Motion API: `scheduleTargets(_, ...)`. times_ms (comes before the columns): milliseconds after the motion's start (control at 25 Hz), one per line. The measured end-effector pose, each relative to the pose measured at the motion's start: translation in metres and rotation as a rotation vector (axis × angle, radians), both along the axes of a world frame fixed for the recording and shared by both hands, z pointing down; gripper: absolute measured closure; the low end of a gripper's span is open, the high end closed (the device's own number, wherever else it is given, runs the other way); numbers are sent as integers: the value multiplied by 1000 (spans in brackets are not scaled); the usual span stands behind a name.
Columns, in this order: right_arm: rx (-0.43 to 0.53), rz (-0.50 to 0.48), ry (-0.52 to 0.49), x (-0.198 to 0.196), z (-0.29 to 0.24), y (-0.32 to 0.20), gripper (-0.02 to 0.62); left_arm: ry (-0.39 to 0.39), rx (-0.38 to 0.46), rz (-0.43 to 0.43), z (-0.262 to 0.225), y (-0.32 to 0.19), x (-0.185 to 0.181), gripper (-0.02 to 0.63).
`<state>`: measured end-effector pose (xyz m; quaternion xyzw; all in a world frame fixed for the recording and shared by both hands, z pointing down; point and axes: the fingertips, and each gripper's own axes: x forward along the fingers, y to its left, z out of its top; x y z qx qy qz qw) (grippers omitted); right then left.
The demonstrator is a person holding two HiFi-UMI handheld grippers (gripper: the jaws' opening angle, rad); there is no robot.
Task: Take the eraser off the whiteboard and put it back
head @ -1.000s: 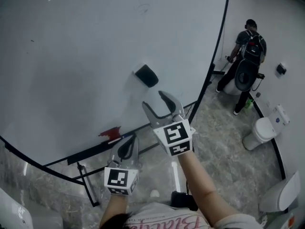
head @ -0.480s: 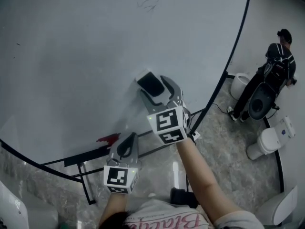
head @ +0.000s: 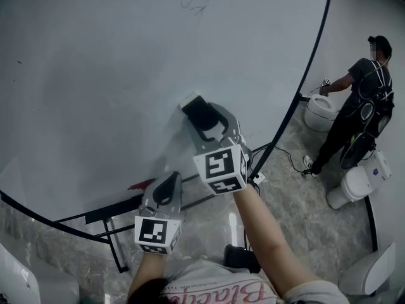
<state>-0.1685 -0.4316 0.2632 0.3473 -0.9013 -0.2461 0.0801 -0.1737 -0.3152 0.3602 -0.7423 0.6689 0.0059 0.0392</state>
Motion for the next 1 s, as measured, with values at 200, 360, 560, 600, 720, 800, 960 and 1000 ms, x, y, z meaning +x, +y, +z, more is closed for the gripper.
scheduleTargets(200, -16, -5, -26, 11, 3, 16, 367, 3, -1, 23, 0, 0, 0, 607)
scheduleTargets(360, -26, 3, -52, 27, 7, 35, 367, 4, 9, 46, -3, 0, 2, 606)
scheduleTargets(560, -69, -6, -96, 44, 18, 58, 365, 16, 23, 70, -7, 0, 3, 606)
scheduleTargets(600, -86, -9, -107, 47, 21, 63, 366, 18, 26, 75, -7, 1, 3, 607)
scheduleTargets(720, -126, -15, -126, 56, 30, 76, 365, 18, 31, 83, -8, 3, 2, 607)
scheduleTargets(800, -153, -13, -130, 61, 37, 83, 365, 20, 40, 85, -12, 3, 1, 607)
scheduleTargets(960, -264, -30, -154, 70, 60, 98, 365, 18, 57, 96, -17, 4, 3, 607)
scheduleTargets(1000, -286, -39, -167, 71, 65, 103, 364, 16, 58, 98, -17, 5, 4, 607)
